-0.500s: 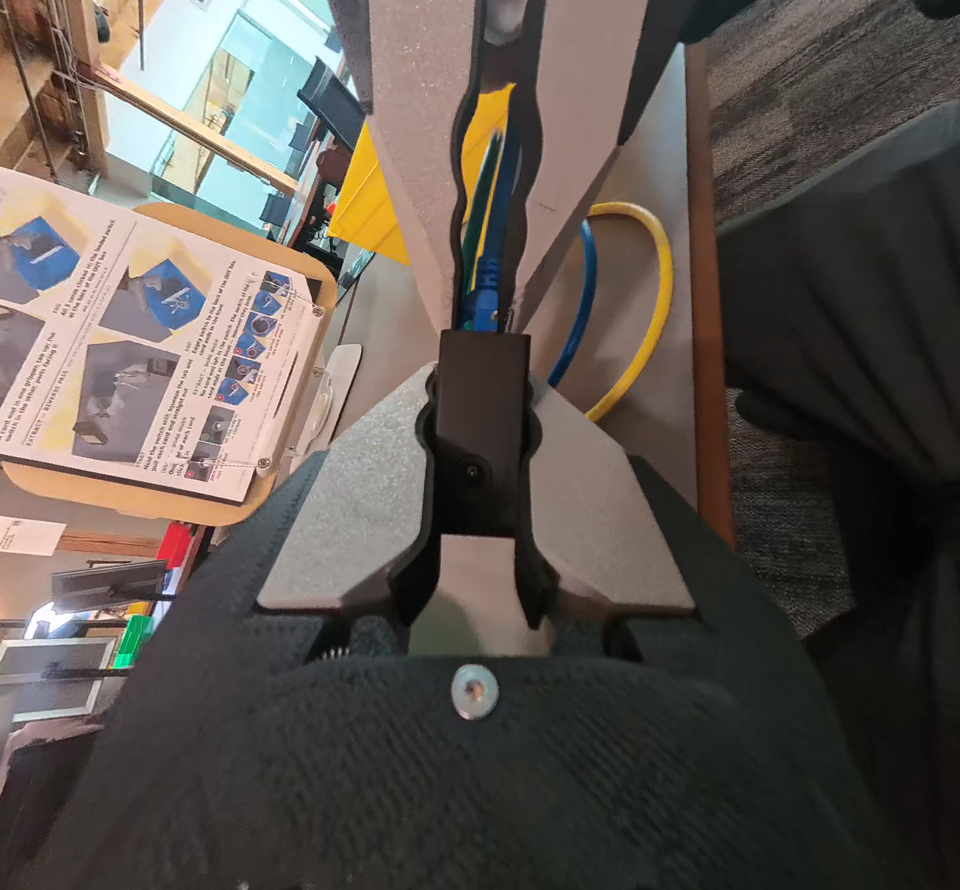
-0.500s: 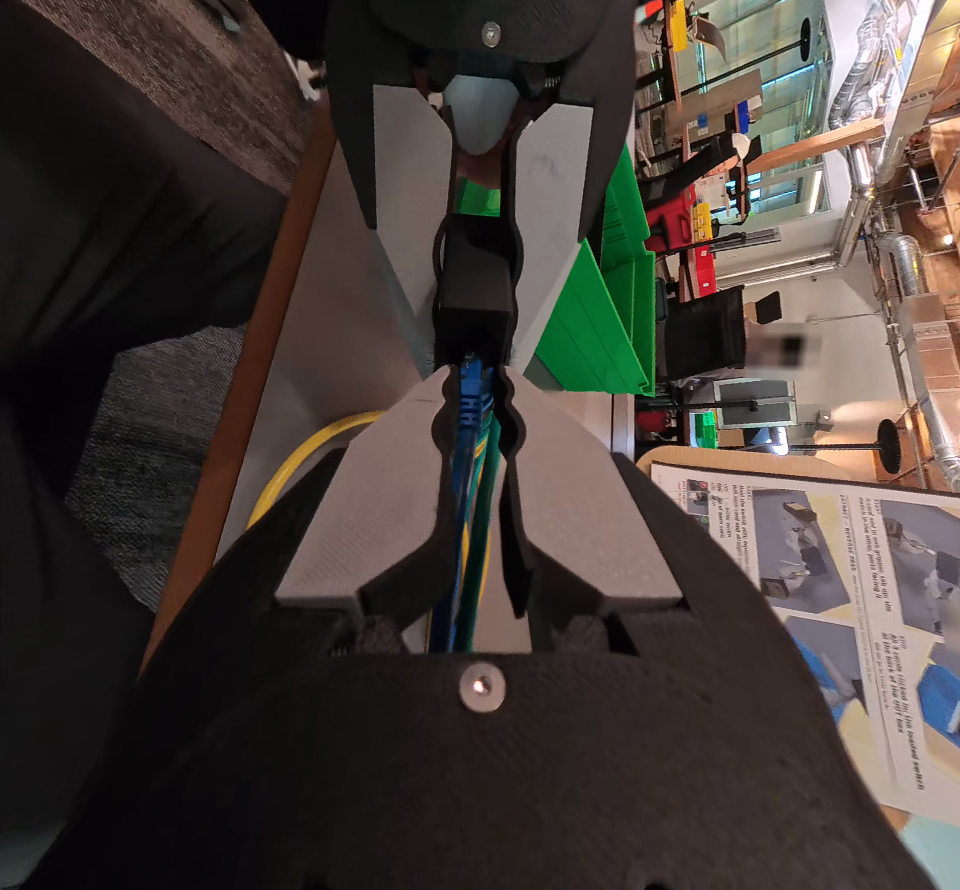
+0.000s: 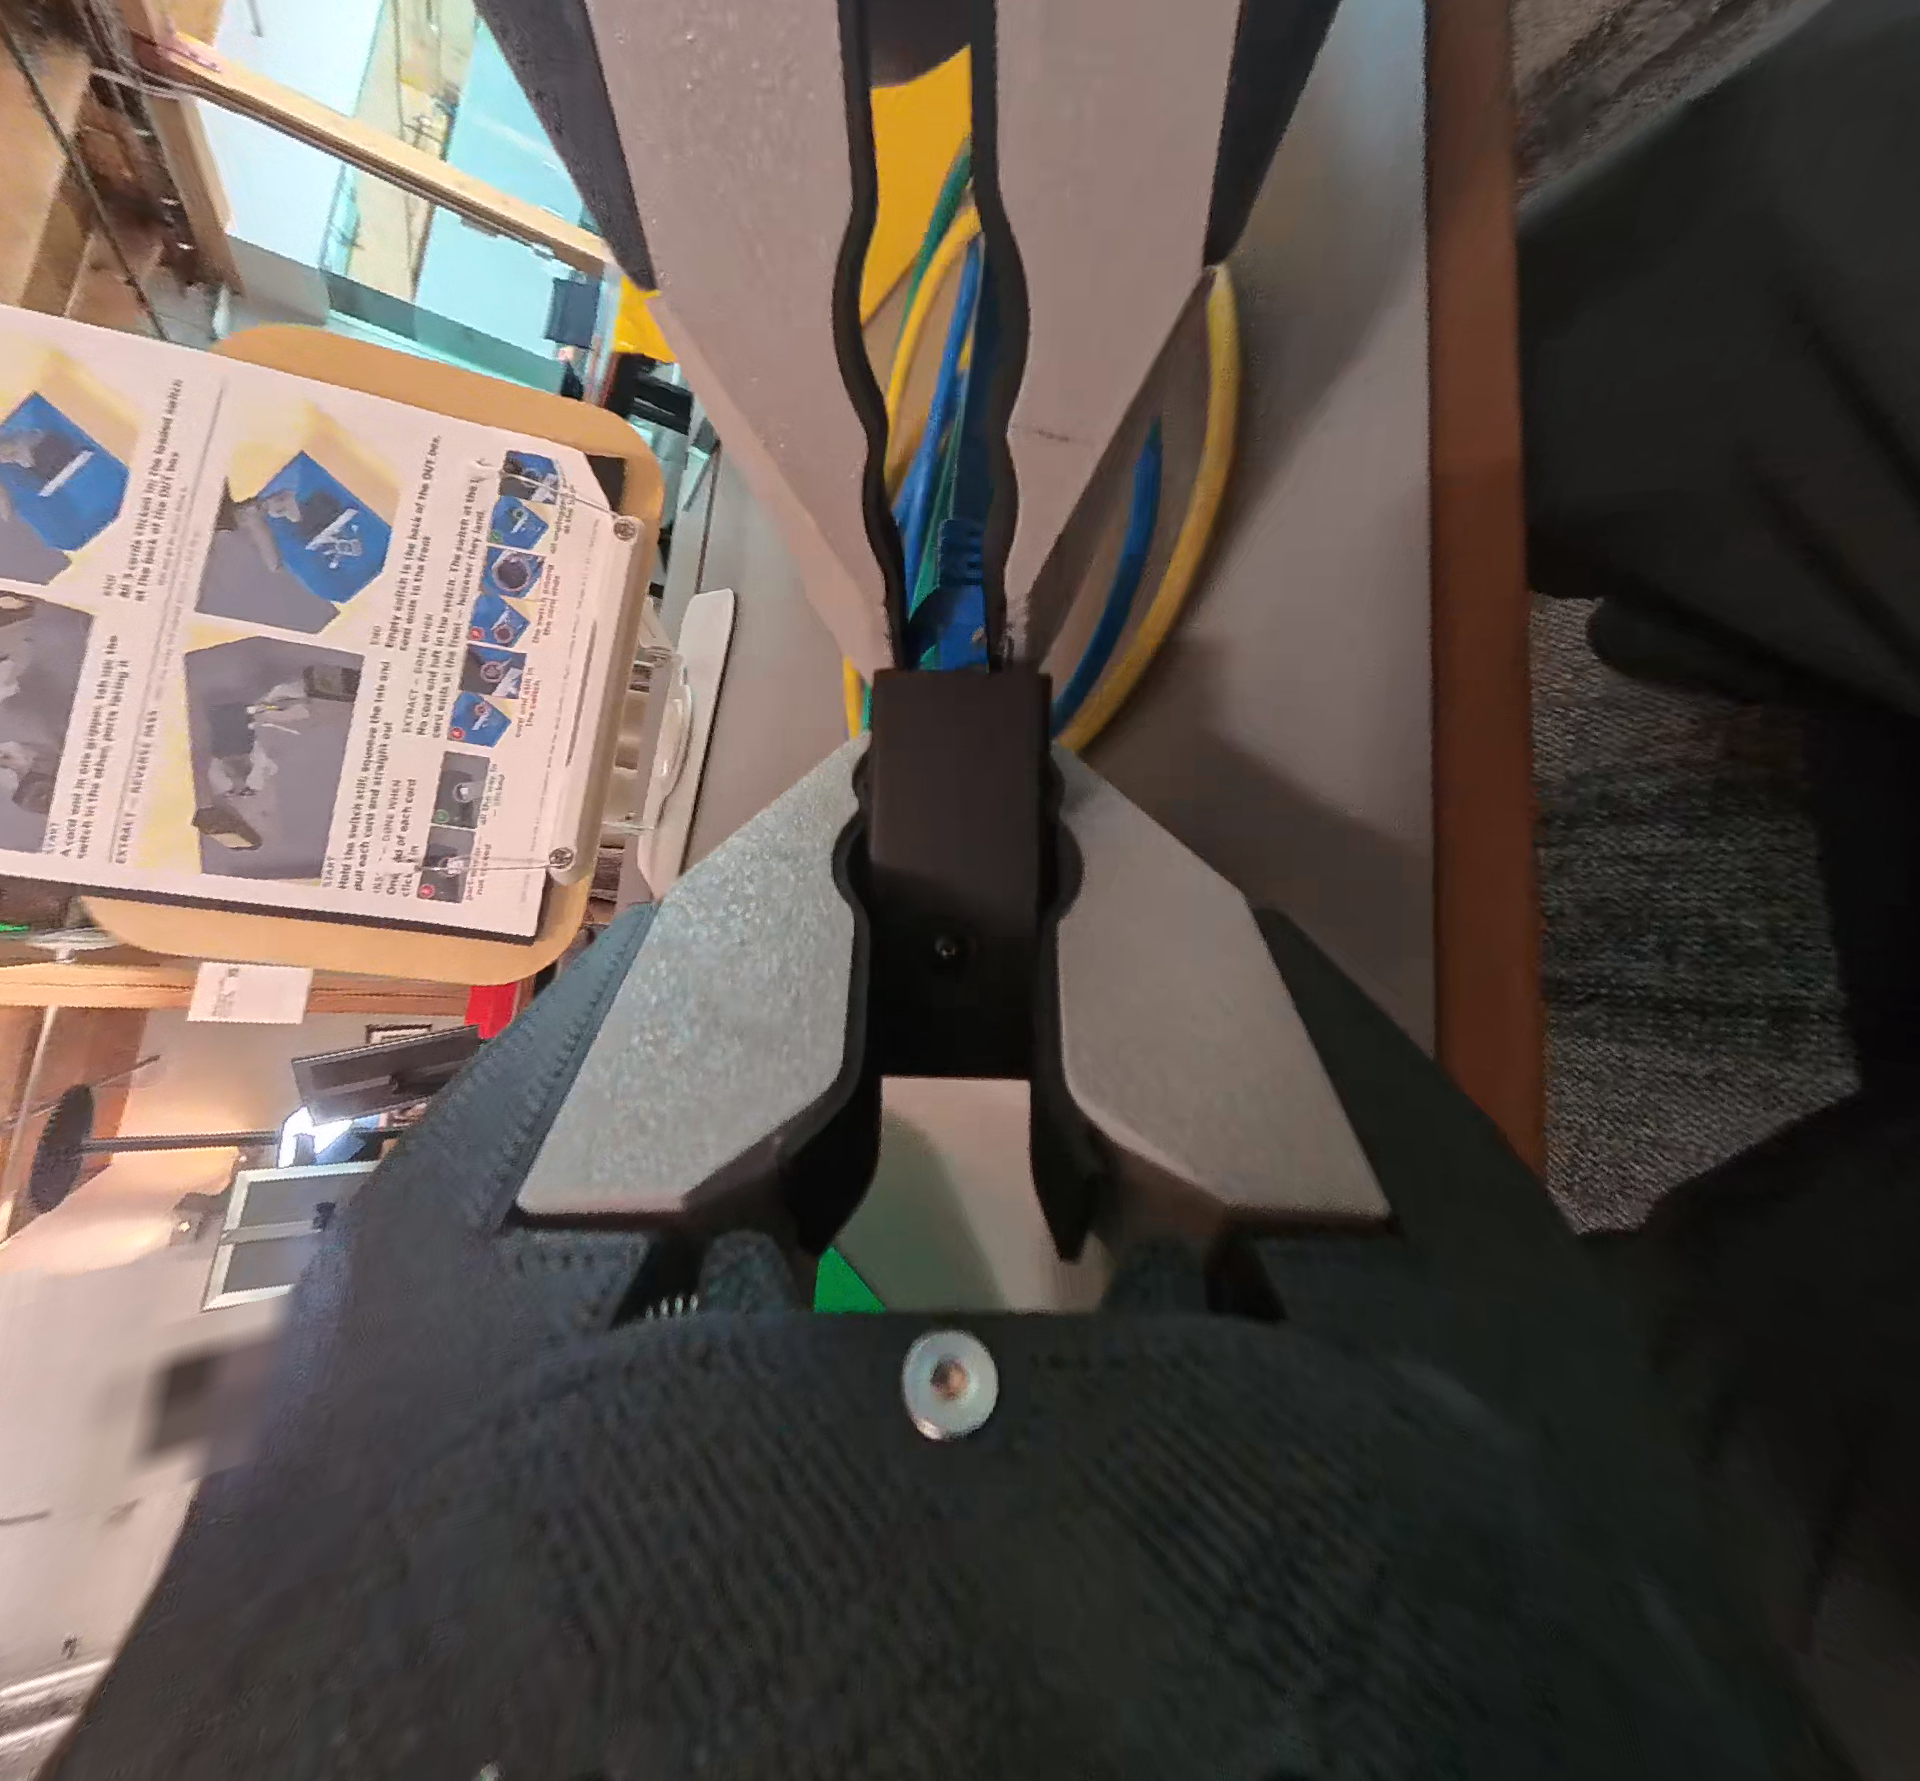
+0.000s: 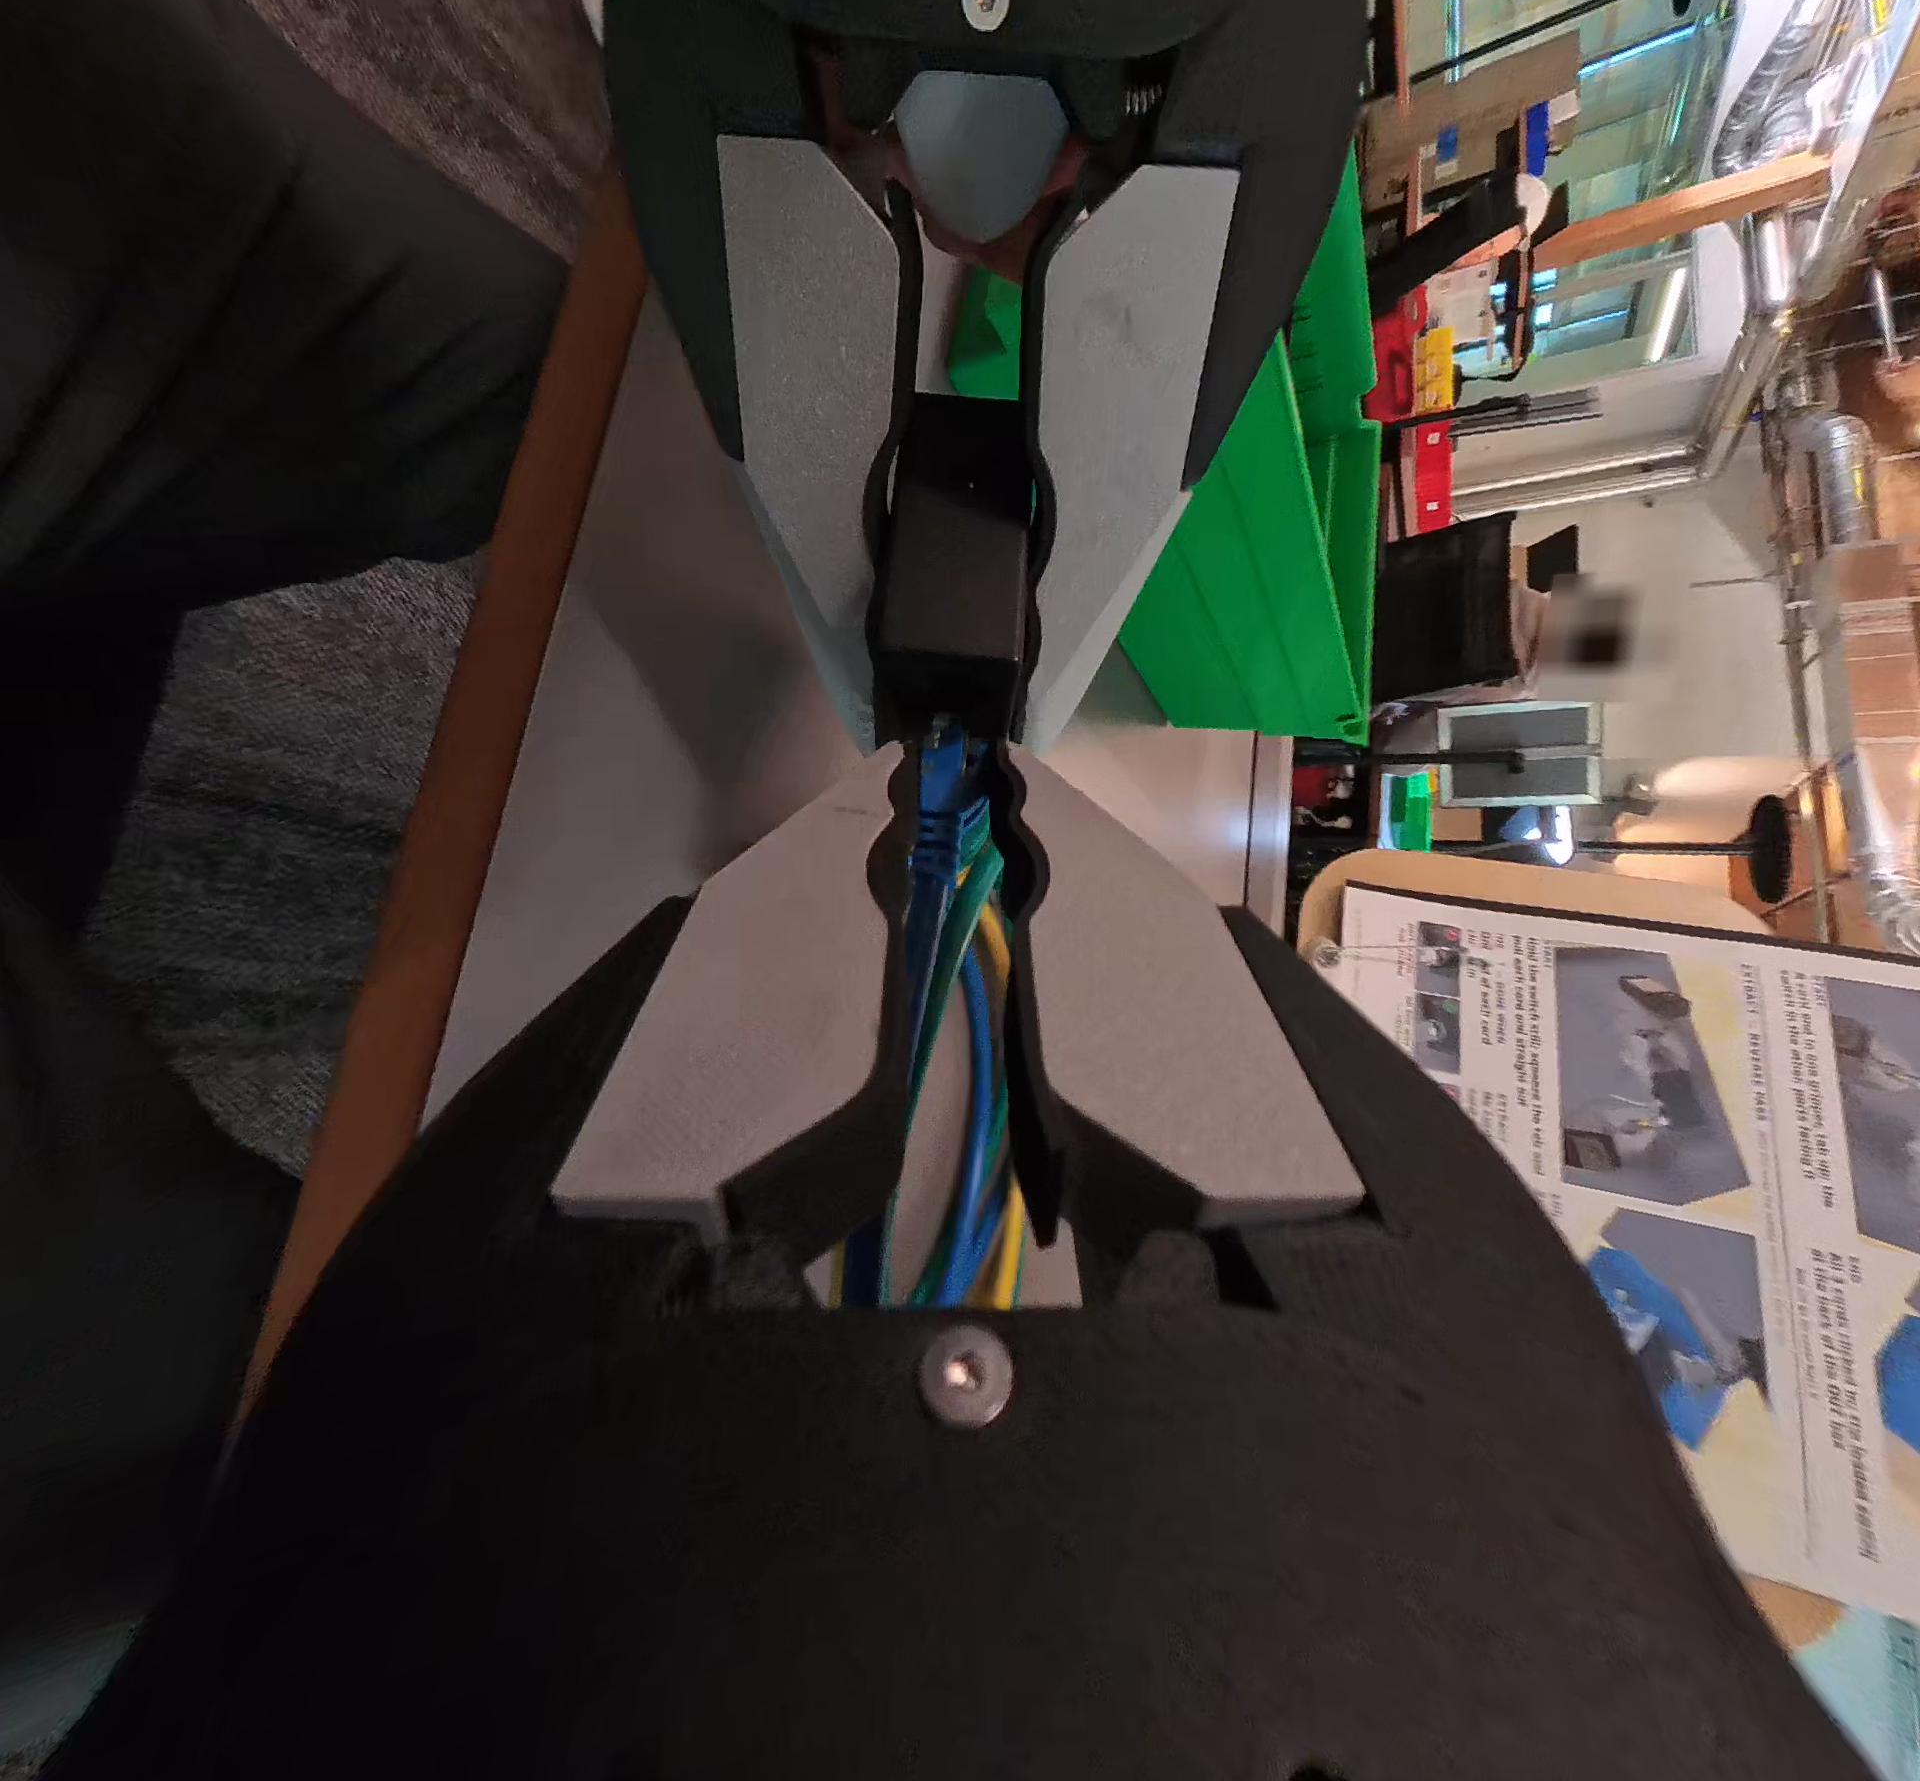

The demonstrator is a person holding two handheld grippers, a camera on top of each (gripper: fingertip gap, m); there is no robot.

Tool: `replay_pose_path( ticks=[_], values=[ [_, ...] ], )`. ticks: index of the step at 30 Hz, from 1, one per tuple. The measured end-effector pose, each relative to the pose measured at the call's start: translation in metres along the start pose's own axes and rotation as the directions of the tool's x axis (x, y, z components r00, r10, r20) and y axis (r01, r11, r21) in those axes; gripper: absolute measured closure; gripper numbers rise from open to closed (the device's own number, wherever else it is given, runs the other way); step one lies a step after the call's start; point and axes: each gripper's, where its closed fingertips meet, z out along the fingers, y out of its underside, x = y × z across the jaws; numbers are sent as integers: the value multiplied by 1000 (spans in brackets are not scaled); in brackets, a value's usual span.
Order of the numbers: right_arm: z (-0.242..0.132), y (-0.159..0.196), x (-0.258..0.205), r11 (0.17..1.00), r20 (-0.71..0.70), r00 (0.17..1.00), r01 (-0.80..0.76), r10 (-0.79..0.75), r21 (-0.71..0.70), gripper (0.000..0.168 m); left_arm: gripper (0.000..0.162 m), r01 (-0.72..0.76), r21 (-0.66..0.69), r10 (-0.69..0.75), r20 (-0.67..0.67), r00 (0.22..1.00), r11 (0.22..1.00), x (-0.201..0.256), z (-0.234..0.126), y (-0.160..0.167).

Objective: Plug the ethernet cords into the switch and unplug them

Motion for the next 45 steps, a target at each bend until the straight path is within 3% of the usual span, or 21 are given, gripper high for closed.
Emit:
replay_pose_path(
  ticks=[8, 22, 29, 32, 40, 45],
  values=[
    [9, 6, -8, 999, 58, 998, -29, 30, -18, 159, 136, 37, 6, -37, -29, 999, 999, 10, 7, 7],
    [20, 13, -2, 987, -103, 993, 48, -64, -153, 159, 136, 40, -36, -40, -8, 999, 999, 5, 8, 15],
    [14, 13, -1, 997, -70, 997, 12, -17, -72, 158, 134, 29, -24, -29, 1, 1000, 999, 3, 9, 21],
    [9, 9, 2, 1000, -74, 997, -15, 13, -22, 159, 135, 89, 11, -89, -9, 996, 996, 1, 6, 18],
    [3, -7, 2, 991, -55, 998, -14, 21, 131, 159, 135, 7, 44, -7, -16, 1000, 999, 0, -1, 8],
    [3, -6, -1, 989, 5, 999, -47, 47, 142, 159, 135, -5, 47, 5, -14, 1000, 999, 2, 1, 6]
  ],
)
